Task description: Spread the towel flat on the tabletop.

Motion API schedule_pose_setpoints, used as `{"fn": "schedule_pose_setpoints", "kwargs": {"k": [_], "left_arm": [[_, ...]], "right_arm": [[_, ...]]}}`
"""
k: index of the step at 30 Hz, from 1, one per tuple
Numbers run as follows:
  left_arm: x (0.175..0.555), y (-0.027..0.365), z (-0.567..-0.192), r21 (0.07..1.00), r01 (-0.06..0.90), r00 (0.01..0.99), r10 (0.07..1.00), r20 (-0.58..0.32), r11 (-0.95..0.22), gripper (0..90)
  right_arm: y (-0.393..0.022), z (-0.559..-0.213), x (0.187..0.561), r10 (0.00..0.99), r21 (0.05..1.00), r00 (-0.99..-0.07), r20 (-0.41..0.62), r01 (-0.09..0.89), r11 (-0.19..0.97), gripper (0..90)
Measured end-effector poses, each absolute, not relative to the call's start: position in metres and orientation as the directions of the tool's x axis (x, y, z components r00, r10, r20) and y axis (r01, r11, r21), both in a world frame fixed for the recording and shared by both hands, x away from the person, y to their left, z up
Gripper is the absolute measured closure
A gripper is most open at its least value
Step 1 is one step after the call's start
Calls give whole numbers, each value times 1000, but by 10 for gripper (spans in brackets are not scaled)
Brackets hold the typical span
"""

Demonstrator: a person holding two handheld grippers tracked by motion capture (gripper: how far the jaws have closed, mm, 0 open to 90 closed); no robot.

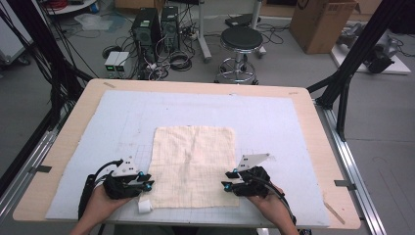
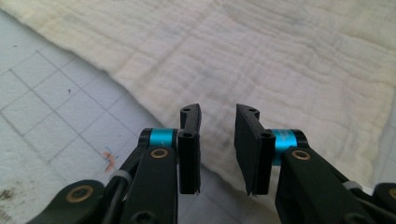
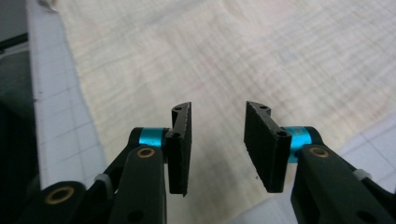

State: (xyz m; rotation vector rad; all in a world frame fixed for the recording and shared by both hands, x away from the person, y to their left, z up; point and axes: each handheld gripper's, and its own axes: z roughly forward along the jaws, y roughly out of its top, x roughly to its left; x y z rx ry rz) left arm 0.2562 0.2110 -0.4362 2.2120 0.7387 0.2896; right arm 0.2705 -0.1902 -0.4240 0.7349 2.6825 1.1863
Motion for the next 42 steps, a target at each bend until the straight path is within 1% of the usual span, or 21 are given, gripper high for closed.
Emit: {"fn": "schedule_pose_setpoints", "kwargs": {"k": [3, 5, 8, 11, 14, 16, 19, 22, 25, 26, 28, 30, 35, 38, 40, 42], "left_arm": [[256, 217, -433, 749, 432, 780, 625, -30, -503, 660], [258, 222, -431, 765, 440, 760, 649, -38, -470, 650], [263, 223, -432, 766, 457, 739, 673, -44, -452, 651], [267, 220, -432, 763, 460, 744, 666, -52, -454, 626], [265, 216, -429, 775, 423, 776, 629, -42, -470, 617], [263, 212, -430, 765, 403, 797, 603, -24, -503, 631], [265, 207, -437, 721, 415, 797, 603, 6, -555, 639], [264, 205, -437, 725, 403, 792, 609, 28, -558, 667], [260, 199, -438, 727, 367, 806, 589, 64, -580, 797], [260, 199, -438, 723, 368, 804, 591, 69, -585, 837], [262, 200, -437, 722, 382, 804, 592, 48, -577, 859], [264, 202, -437, 725, 392, 805, 592, 27, -566, 868], [266, 205, -436, 724, 400, 788, 614, 41, -562, 872], [269, 210, -437, 729, 409, 783, 622, 28, -548, 872], [269, 209, -437, 727, 403, 783, 621, 40, -556, 869], [268, 209, -437, 726, 402, 783, 620, 42, -558, 869]], "right_arm": [[-194, -424, 270, 510, 719, -857, 74, 400, 568, 575], [-197, -425, 268, 530, 722, -845, 65, 406, 560, 563], [-199, -427, 267, 551, 730, -833, 46, 405, 551, 539], [-198, -428, 266, 558, 731, -829, 36, 403, 551, 529], [-198, -427, 263, 555, 746, -831, 29, 388, 542, 521], [-199, -427, 262, 550, 752, -835, 29, 381, 538, 516], [-198, -427, 259, 546, 754, -838, 25, 374, 540, 511], [-199, -426, 258, 544, 757, -839, 20, 368, 540, 508], [-199, -427, 258, 544, 759, -839, 23, 369, 537, 502], [-198, -427, 258, 543, 756, -839, 21, 369, 540, 500], [-198, -426, 258, 545, 758, -838, 27, 373, 535, 495], [-197, -427, 258, 541, 760, -841, 20, 364, 539, 493], [-195, -427, 257, 532, 760, -847, 22, 360, 541, 492], [-193, -427, 255, 520, 753, -854, 27, 359, 551, 492], [-191, -428, 253, 505, 750, -862, 38, 358, 556, 511], [-189, -430, 249, 468, 738, -883, 38, 341, 583, 560]]}}
